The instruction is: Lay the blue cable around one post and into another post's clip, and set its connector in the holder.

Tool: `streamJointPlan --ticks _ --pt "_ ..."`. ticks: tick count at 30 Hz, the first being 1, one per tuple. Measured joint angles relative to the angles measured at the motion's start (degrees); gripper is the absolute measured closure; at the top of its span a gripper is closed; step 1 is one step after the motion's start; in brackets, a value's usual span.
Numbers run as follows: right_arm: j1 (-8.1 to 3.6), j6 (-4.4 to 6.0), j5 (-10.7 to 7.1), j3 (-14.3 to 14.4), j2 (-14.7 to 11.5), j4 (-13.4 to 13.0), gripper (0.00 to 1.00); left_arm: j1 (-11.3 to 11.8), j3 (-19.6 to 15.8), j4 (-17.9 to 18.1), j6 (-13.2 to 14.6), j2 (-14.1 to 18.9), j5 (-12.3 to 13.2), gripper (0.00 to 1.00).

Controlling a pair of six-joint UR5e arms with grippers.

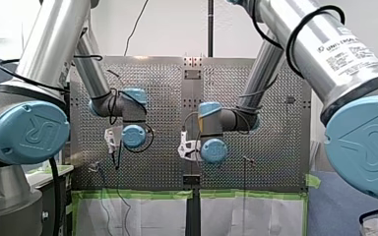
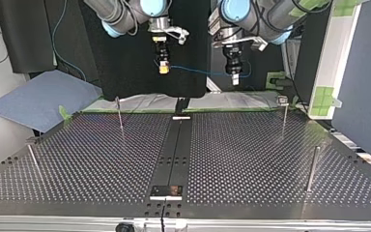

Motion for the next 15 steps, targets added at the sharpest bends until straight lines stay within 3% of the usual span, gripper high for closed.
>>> streamJointPlan --ticks 4,15 --pt "-0.26 -0.21 -0.45 -1.81 -1.89 1.88 0.98 2.12 0.01 -2.14 -0.82 2.12 2.07 1.00" --pt "-0.52 -0.72 -4.64 -6.80 -6.90 6.58 0.98 7.53 0.59 -7.55 -5.15 7.53 7.36 1.00"
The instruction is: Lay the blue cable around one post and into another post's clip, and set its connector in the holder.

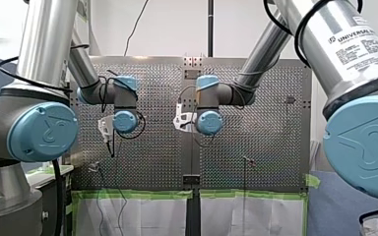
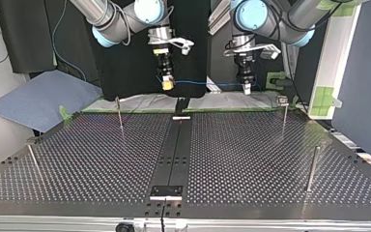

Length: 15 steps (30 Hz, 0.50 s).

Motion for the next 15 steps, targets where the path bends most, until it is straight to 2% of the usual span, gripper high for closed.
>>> streamJointPlan --ticks 8,15 --pt "0.00 -1.63 -0.74 -4.04 -4.04 3.98 0.98 4.30 2.34 -4.30 -4.15 4.30 0.52 1.00" --pt "0.02 -2.43 -0.76 -7.55 -6.67 7.49 0.98 7.85 4.23 -7.85 -7.69 7.84 -1.39 1.00"
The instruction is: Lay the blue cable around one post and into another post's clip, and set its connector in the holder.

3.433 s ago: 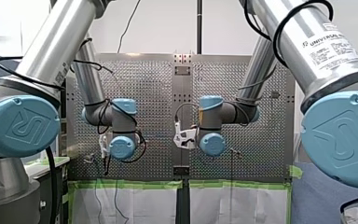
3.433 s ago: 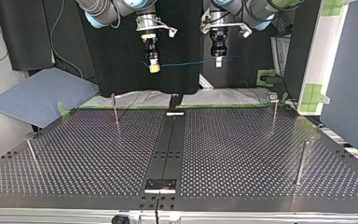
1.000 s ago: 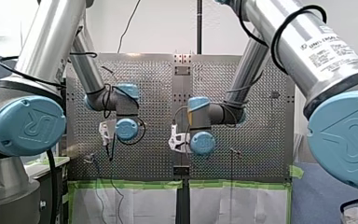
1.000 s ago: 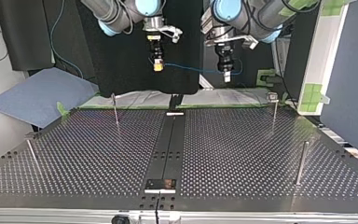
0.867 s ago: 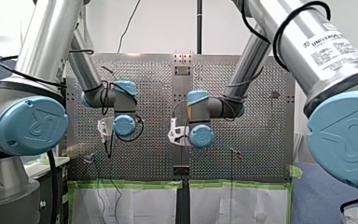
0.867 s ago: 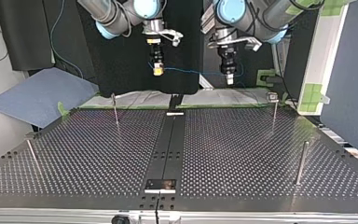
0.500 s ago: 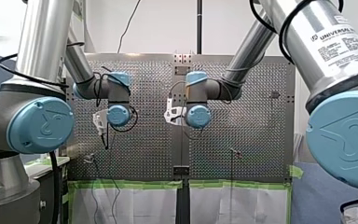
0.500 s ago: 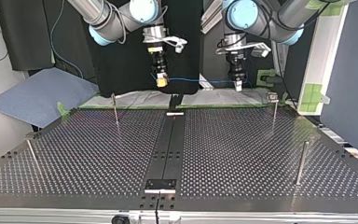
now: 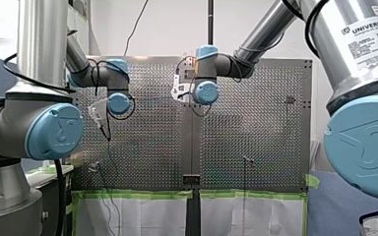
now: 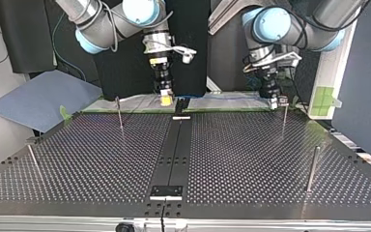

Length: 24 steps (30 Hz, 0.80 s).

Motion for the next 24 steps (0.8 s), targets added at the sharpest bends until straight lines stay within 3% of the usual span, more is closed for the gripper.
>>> streamJointPlan --ticks 6,13,24 --pt "0.01 -0.75 -0.47 -3.12 -1.45 2.62 0.98 2.90 0.38 -2.90 -2.76 2.90 -0.48 1.00" --pt "0.26 -2.28 -2.47 -6.25 -1.70 4.02 0.98 5.91 1.38 -6.53 -4.33 6.54 -0.51 1.00" --pt "0.61 -3.81 -5.94 -11.79 -1.71 6.17 0.98 6.80 6.64 -11.95 -5.98 12.42 -0.44 1.00"
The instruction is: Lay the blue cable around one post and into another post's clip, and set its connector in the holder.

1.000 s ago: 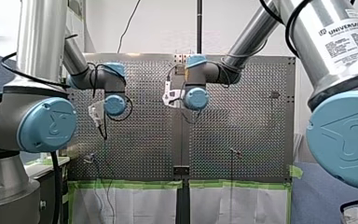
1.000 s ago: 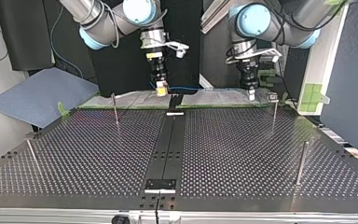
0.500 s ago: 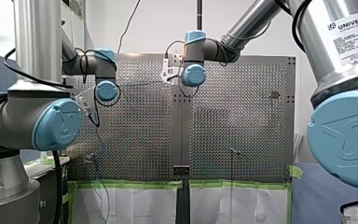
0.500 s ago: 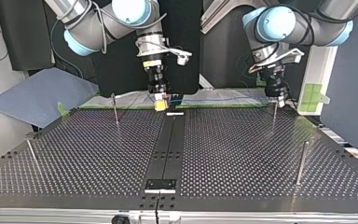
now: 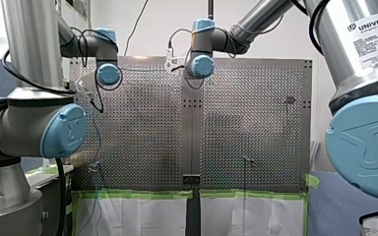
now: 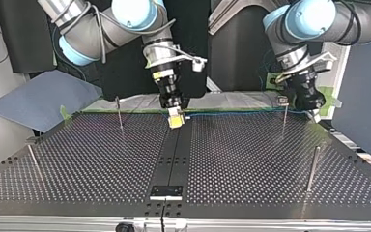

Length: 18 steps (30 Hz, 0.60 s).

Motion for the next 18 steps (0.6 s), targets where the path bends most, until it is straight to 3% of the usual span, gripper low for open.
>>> streamJointPlan --ticks 9,18 --pt "0.05 -0.35 -2.19 -3.44 0.07 0.41 0.98 0.58 4.22 -2.79 -0.67 3.11 0.27 1.00" --pt "0.05 0.03 -3.61 -5.92 0.24 0.49 0.98 1.76 8.56 -3.97 -0.75 0.75 1.81 1.00"
